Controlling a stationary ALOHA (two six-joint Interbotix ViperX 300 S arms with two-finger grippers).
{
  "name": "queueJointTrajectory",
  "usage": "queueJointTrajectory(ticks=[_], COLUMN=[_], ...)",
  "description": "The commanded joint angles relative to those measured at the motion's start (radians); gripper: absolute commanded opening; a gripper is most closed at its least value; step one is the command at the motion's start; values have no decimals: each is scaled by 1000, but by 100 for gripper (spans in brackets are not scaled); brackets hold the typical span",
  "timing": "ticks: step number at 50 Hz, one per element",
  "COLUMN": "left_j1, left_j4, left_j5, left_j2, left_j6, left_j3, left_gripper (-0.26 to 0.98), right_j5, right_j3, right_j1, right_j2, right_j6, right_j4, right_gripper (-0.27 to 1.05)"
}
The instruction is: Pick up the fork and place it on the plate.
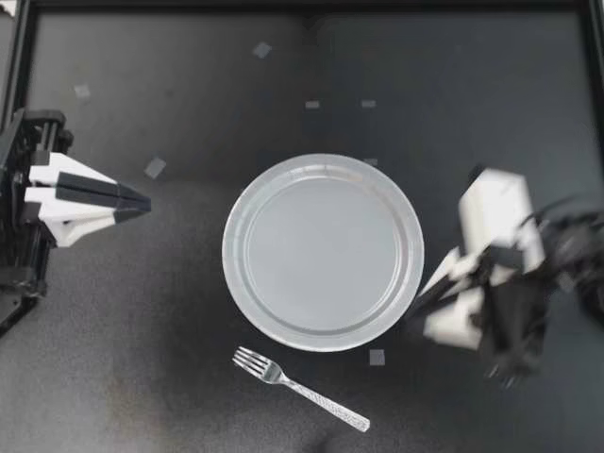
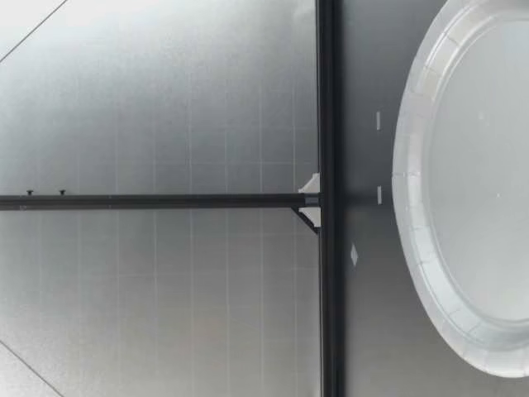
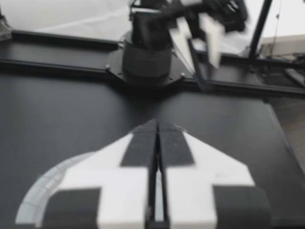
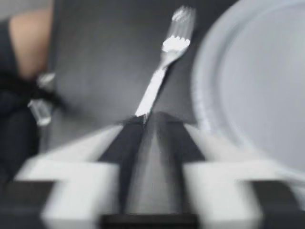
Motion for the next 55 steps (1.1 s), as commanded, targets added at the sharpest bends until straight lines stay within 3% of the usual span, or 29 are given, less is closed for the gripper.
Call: queueJointTrajectory(ticks=[1, 10, 18, 32, 55], left_j1=[-2, -2, -2, -2, -3], left_j4=[-2, 0, -2, 0, 2], left_j5=[-25, -29, -31, -40, -74], left_j2=[3, 9, 3, -25, -25], left_j6=[-3, -3, 6, 12, 78], left_j3=[-2, 23, 43, 84, 98], left_gripper=[-4, -4, -4, -4, -4], right_j5=[-46, -150, -66, -3, 21], right_j3=[-55, -109, -227, -356, -446], right_j1=[29, 29, 31, 48, 60], right_j2=[83, 278, 433, 588, 718], right_j6=[18, 98, 92, 100, 107], right_j4=[35, 83, 78, 67, 69], right_gripper=[59, 53, 52, 51, 51])
